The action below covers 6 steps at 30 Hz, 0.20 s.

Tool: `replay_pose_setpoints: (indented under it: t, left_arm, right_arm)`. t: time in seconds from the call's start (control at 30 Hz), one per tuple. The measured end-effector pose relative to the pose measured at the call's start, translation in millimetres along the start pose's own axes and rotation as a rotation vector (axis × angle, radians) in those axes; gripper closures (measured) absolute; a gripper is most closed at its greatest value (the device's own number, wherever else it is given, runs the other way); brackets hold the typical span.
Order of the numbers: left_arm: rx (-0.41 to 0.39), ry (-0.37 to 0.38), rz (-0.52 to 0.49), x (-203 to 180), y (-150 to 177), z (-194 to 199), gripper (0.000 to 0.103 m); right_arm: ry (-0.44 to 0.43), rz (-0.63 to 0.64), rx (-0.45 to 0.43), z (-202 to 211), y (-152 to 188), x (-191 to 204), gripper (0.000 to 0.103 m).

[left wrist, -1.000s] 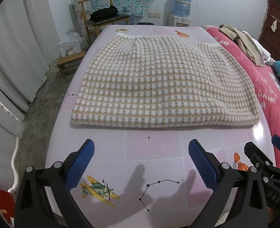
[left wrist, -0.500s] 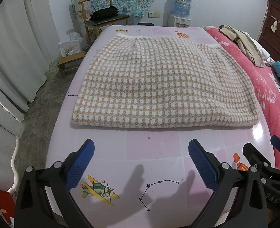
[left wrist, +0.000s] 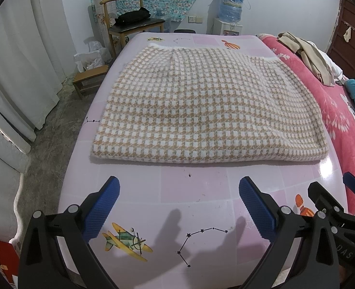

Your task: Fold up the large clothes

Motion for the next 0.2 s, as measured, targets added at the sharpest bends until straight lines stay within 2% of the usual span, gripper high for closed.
replay_pose_setpoints:
  t: [0.2]
  left_arm:
    - [-0.001,0.001,0.0,1.2,0.4,-0.3,0.006]
  right_arm:
    - [0.001,0.0,0.001,-0.1,0.0,0.6,0.008]
Point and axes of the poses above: each gripper's, at about its wrist camera, not at the fingertips, and z roughly against the way its jaws point, x to its left, y to its underside, the point moved 9 cm from there along -z, roughly the way its jaws point, and after that the axes turned 11 degrees about -z, right-handed, at the moved point
